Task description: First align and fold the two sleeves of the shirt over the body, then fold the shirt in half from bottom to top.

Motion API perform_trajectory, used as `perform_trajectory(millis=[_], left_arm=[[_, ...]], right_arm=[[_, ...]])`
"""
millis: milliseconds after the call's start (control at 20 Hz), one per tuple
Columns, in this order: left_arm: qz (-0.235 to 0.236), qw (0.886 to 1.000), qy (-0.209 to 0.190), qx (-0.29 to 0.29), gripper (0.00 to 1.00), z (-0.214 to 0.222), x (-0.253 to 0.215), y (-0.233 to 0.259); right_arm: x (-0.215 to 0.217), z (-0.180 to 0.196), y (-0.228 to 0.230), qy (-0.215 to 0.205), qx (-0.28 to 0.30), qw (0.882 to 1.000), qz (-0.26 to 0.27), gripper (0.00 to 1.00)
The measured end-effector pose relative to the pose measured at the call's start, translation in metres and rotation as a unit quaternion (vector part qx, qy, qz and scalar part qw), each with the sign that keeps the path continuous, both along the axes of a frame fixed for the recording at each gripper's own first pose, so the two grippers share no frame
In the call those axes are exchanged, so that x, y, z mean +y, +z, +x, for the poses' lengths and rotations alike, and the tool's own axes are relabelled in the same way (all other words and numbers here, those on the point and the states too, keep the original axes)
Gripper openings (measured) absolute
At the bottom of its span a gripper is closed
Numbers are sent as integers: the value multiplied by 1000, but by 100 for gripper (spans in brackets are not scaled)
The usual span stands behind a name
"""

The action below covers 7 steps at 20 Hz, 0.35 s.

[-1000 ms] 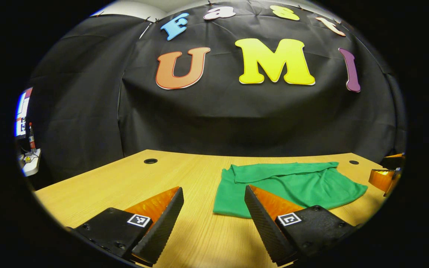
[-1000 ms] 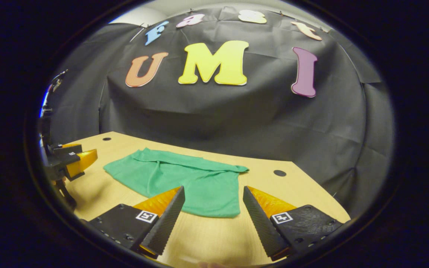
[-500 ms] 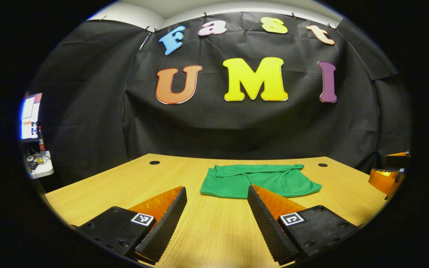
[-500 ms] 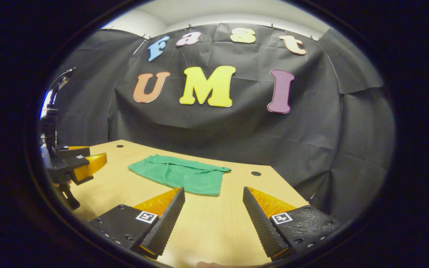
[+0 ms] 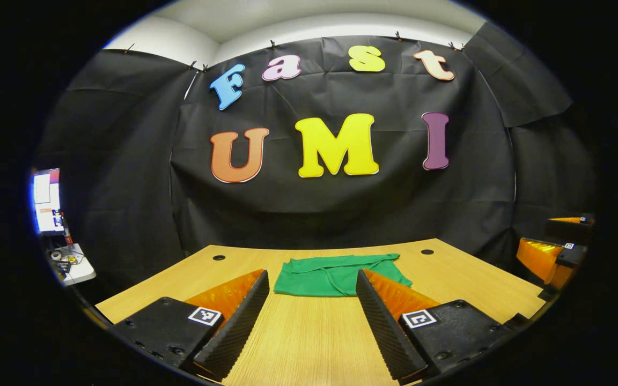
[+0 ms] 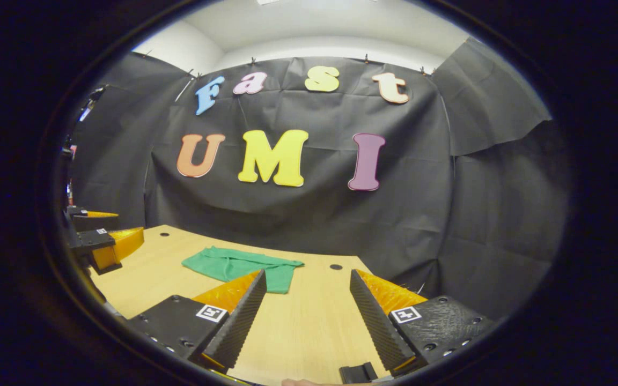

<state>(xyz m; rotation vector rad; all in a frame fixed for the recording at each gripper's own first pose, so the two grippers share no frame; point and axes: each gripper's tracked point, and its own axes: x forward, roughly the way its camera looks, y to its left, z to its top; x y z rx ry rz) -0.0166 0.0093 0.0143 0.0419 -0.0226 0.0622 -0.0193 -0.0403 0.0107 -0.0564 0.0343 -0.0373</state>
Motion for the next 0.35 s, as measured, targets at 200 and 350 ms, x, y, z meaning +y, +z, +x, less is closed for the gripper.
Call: perform_trajectory(millis=[200, 350], left_arm=[[-1, 1000, -26, -10, 100, -17, -10, 8], [-10, 999, -45, -3, 100, -29, -13, -10]], right_arm=[[29, -28, 17, 39, -9, 999, 6, 96], [43, -42, 36, 46, -39, 998, 0, 95]])
